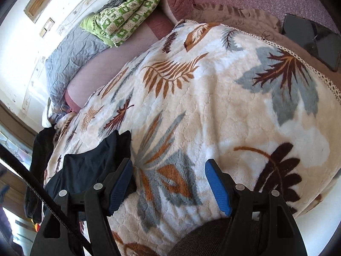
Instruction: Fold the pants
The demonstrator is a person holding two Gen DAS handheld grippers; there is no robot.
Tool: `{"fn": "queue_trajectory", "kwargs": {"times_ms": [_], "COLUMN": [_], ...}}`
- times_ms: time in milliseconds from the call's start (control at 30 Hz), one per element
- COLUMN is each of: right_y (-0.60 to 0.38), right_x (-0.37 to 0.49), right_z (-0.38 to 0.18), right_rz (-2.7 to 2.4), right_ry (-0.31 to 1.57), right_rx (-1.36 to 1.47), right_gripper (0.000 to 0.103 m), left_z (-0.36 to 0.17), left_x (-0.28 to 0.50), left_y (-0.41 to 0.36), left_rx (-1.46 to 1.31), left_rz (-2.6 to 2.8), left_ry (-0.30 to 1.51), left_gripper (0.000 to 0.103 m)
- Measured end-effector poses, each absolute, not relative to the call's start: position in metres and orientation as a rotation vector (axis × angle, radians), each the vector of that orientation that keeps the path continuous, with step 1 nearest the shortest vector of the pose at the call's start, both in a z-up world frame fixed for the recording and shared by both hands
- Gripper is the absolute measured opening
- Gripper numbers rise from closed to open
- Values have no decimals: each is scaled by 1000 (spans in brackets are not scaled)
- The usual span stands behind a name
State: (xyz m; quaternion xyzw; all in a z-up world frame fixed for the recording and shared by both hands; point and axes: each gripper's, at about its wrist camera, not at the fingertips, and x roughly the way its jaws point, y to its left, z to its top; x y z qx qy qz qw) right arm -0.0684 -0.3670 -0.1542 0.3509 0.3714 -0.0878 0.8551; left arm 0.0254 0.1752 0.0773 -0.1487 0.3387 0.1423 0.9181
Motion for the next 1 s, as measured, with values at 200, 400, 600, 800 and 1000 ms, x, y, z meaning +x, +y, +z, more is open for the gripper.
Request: {"fn": "queue_trajectory", "kwargs": {"times_ms": [200, 400, 600, 800, 1000], "right_y": [-355, -359, -364, -367, -370], "right_x": [-69, -73, -75, -75, -90], "right_z": [-147, -150, -155, -158, -156], "right_rz": [-140, -115, -75, -82, -169], "right_ry": [757, 745, 747, 771, 761], "right_rx": [677, 714, 760, 779, 781], "right_gripper": [76, 76, 76, 76, 76], "left_z": [85, 93, 75, 40, -2], "left_x": [-8, 3, 33, 56, 101], "left_y": [204, 172, 151, 143, 151], "left_rx": [-300, -185, -260, -262, -190], "left_rz": [399, 353, 253, 200, 204], "left_ry": [685, 673, 747, 808, 872], "left_gripper": [76, 83, 83, 83, 83]}}
